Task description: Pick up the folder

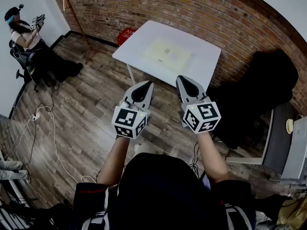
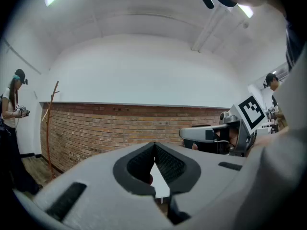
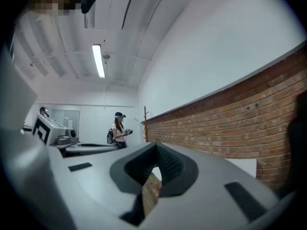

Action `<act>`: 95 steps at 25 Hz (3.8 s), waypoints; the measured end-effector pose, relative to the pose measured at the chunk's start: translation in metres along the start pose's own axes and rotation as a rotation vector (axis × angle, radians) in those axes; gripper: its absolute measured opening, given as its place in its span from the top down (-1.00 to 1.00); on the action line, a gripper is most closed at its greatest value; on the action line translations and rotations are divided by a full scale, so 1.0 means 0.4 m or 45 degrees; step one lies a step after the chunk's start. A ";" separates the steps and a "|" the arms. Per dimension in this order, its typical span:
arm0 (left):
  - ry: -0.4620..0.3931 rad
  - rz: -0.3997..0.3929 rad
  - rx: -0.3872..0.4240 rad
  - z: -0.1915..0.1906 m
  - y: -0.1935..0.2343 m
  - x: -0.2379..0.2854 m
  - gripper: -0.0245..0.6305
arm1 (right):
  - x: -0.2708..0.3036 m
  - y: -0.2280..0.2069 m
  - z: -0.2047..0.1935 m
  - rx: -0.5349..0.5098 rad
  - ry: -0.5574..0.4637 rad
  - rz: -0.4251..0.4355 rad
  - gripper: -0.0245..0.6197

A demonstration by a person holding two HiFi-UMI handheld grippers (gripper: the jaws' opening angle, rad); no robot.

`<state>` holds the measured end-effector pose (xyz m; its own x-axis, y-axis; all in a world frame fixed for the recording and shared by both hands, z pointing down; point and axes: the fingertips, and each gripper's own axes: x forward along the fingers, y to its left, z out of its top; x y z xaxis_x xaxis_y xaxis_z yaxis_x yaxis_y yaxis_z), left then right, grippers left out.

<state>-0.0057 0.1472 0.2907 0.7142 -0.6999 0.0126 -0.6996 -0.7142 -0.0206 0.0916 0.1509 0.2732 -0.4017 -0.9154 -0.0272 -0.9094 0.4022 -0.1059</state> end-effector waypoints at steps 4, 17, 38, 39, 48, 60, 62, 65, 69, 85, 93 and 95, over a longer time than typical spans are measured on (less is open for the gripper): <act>-0.002 0.000 0.000 0.004 -0.003 0.015 0.87 | 0.002 -0.015 -0.001 0.011 0.001 0.000 0.84; 0.007 -0.005 -0.004 0.007 -0.019 0.040 0.87 | -0.021 -0.041 -0.003 0.041 -0.016 -0.008 0.84; 0.022 0.020 -0.034 -0.014 0.137 0.193 0.87 | 0.172 -0.141 -0.014 0.051 0.048 0.034 0.84; 0.025 0.019 -0.040 -0.016 0.150 0.206 0.87 | 0.190 -0.148 -0.015 0.043 0.055 0.033 0.84; 0.040 -0.006 -0.071 -0.026 0.287 0.316 0.87 | 0.360 -0.200 -0.011 0.049 0.071 0.013 0.84; 0.039 -0.065 -0.073 0.005 0.435 0.394 0.87 | 0.548 -0.205 0.006 0.042 0.091 -0.029 0.84; 0.045 -0.070 -0.073 0.001 0.459 0.402 0.87 | 0.572 -0.204 0.004 0.043 0.096 -0.037 0.84; 0.054 -0.085 -0.092 -0.010 0.491 0.413 0.87 | 0.604 -0.207 0.000 0.041 0.104 -0.055 0.84; 0.075 -0.089 -0.122 -0.034 0.537 0.419 0.87 | 0.643 -0.199 -0.009 0.016 0.118 -0.078 0.84; 0.108 -0.104 -0.167 -0.093 0.585 0.380 0.87 | 0.692 -0.147 -0.078 -0.014 0.202 -0.071 0.84; 0.152 -0.103 -0.178 -0.128 0.584 0.388 0.87 | 0.706 -0.154 -0.104 -0.013 0.217 -0.051 0.84; 0.150 -0.103 -0.183 -0.133 0.579 0.399 0.87 | 0.712 -0.166 -0.109 -0.010 0.218 -0.045 0.84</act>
<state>-0.0550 -0.1303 0.3409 0.7665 -0.6298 0.1258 -0.6421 -0.7559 0.1282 0.0330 -0.1357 0.3159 -0.3814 -0.9127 0.1465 -0.9238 0.3705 -0.0963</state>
